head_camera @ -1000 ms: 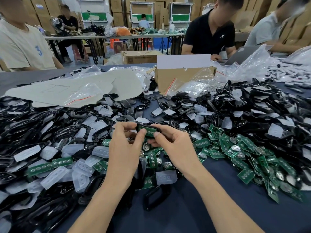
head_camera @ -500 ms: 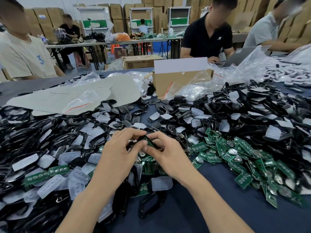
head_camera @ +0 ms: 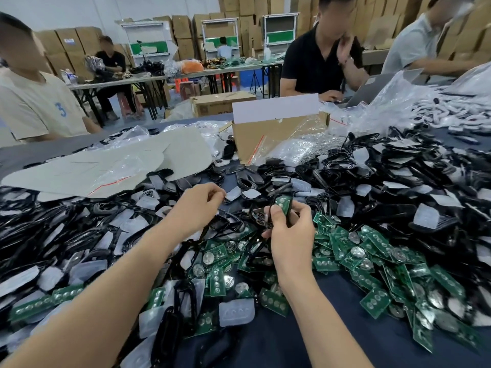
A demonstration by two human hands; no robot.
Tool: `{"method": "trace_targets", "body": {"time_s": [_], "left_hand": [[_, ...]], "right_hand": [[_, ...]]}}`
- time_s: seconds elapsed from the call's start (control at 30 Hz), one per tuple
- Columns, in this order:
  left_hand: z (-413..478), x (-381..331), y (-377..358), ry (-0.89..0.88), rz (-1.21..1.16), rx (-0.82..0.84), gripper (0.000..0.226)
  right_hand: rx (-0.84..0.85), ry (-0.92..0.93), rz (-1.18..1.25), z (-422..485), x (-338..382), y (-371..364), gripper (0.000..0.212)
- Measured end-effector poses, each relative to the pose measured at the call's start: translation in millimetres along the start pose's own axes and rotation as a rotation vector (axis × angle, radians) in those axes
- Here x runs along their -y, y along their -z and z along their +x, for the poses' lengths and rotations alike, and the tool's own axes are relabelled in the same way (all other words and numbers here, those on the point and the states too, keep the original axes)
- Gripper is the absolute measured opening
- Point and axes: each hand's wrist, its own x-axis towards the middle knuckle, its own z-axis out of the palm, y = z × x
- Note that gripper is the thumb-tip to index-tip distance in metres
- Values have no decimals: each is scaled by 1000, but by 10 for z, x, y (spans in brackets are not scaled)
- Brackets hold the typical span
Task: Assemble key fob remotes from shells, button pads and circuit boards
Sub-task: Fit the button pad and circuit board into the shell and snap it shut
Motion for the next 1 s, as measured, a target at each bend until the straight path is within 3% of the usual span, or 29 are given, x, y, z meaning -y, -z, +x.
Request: {"method": "trace_targets", "body": {"time_s": [0.23, 0.4, 0.53, 0.63, 0.7, 0.83, 1.0], "left_hand": [[184, 352, 320, 13, 100, -33, 17], [1, 815, 881, 91, 257, -80, 20], [-501, 1399, 1613, 283, 333, -150, 25], [-1055, 1827, 2156, 451, 347, -202, 22], [-1425, 2064, 2459, 556, 339, -244, 22], [-2129, 2468, 2924, 673, 352, -295, 26], [-2908, 2868, 3288, 816, 296, -331, 26]], "right_hand": [[132, 82, -137, -67, -112, -148, 20], [246, 301, -398, -238, -76, -164, 15], [359, 382, -392, -589, 24, -590, 16], [546, 426, -301, -976, 151, -1269, 25], [673, 431, -212, -1250, 263, -1764, 20], [833, 339, -34, -1820, 510, -2615, 11], [885, -100, 138, -2382, 675, -3271, 15]]}}
